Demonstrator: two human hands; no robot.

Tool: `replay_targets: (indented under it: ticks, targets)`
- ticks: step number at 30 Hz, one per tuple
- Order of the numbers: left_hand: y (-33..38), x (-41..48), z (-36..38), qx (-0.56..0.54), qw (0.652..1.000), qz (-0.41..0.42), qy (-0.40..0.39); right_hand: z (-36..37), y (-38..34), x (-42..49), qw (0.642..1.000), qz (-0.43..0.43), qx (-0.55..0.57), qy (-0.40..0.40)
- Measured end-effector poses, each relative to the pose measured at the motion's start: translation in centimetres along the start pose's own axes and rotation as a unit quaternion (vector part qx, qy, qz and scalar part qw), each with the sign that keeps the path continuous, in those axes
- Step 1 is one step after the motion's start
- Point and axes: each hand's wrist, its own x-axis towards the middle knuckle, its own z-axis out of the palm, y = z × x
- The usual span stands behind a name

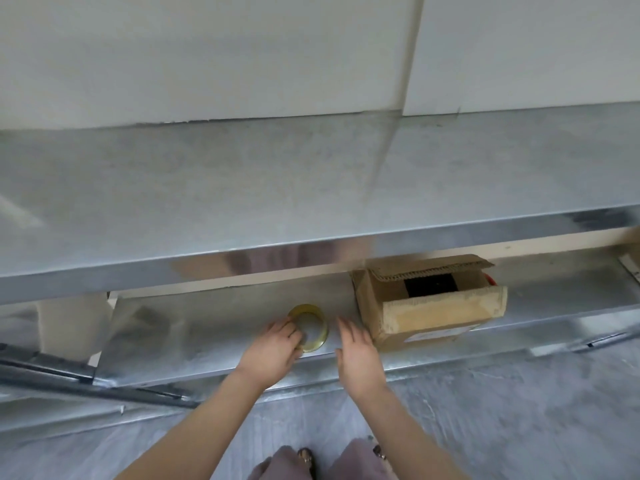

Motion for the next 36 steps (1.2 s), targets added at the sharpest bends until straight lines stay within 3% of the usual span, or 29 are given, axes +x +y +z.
replay_targets:
  ticks: [9,17,29,36]
  targets:
    - [-2.5,-2.1,0.5,-0.043,0.999,0.014,0.003,0.2,-0.6,1.7,0.994,0.003,0.106,-0.029]
    - [-1.9,-4.4,1.0,-0.059,0.996,0.062,0.017,1.1,-0.8,-0.3,0.985,-0.042,0.170,0.002]
    - [1.9,-6.2,-2.9,-0.080,0.989,0.078,0.100,-3.4,-0.7,-5.7,0.922,-0.022,0.386,0.000]
    - [6.4,-6.2,-5.4,0.004,0.985,0.108,0.134,-7.3,2.1,-8.1,0.905,-0.052,0.419,-0.047]
